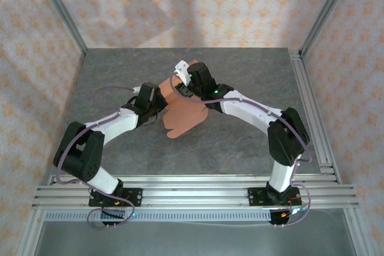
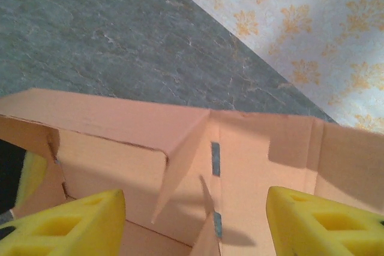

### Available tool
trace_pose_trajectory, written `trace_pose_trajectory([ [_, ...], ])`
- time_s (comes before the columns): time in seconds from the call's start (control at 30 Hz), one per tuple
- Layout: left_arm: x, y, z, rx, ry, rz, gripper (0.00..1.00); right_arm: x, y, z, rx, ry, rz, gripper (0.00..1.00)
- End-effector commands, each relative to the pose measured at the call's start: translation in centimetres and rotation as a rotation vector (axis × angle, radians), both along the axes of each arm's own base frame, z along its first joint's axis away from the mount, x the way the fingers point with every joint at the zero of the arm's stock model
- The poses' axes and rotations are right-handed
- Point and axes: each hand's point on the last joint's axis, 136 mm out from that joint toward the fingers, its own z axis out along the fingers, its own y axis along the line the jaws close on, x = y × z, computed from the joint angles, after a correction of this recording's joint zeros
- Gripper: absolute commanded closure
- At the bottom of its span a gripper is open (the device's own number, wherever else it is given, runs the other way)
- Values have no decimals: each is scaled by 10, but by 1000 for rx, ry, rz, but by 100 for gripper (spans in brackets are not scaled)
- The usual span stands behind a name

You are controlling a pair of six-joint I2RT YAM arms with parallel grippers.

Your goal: Fold the paper box

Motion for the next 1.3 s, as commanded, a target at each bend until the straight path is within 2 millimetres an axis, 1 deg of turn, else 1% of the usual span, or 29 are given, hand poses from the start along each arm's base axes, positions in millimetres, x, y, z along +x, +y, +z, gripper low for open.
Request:
trace_pose_trajectory([
  [0.0,11,-1,11,-27,-32,12,100,7,-3,9,7,-27,-17,39],
  [0.13,11,-1,14,-31,-37,10,100,16,-3,9,5,-37,-54,47],
  [0.23,11,-1,16,-30,-46,9,100,23,-9,11,-21,-57,-99,52],
  [0.37,10,1,16,-20,-45,9,100,24,-15,12,-39,-69,-122,58],
  [0.43,10,0,16,-21,-45,8,100,23,-17,15,-30,-74,-129,63],
  [0.5,10,0,16,-22,-46,6,100,21,-18,17,-19,-75,-128,65],
  [0.57,11,0,16,-18,-47,6,100,18,-17,19,-4,-71,-119,65],
  [0.7,10,2,14,-14,-42,8,100,9,-15,23,26,-58,-85,55],
  [0.83,10,5,14,-15,-43,14,100,6,-21,27,36,-71,-103,54],
  [0.9,10,5,14,-15,-44,13,100,6,-24,29,33,-74,-112,58],
  [0.93,10,4,14,-15,-43,11,100,5,-24,30,35,-74,-116,62],
  [0.97,9,4,14,-17,-42,10,100,5,-25,31,38,-74,-118,69],
  [1.0,9,4,14,-18,-42,9,100,3,-25,32,44,-70,-114,72],
  [1.03,9,3,14,-18,-42,8,100,1,-25,33,49,-63,-107,72],
  [1.07,9,4,13,-18,-41,9,100,-1,-24,33,56,-54,-98,70],
  [1.17,9,5,13,-16,-40,12,100,-12,-20,34,75,-21,-54,55],
  [1.2,9,5,13,-16,-41,12,100,-16,-19,35,87,-9,-36,52],
  [1.27,9,4,12,-17,-37,10,100,-25,-19,43,132,1,-14,51],
])
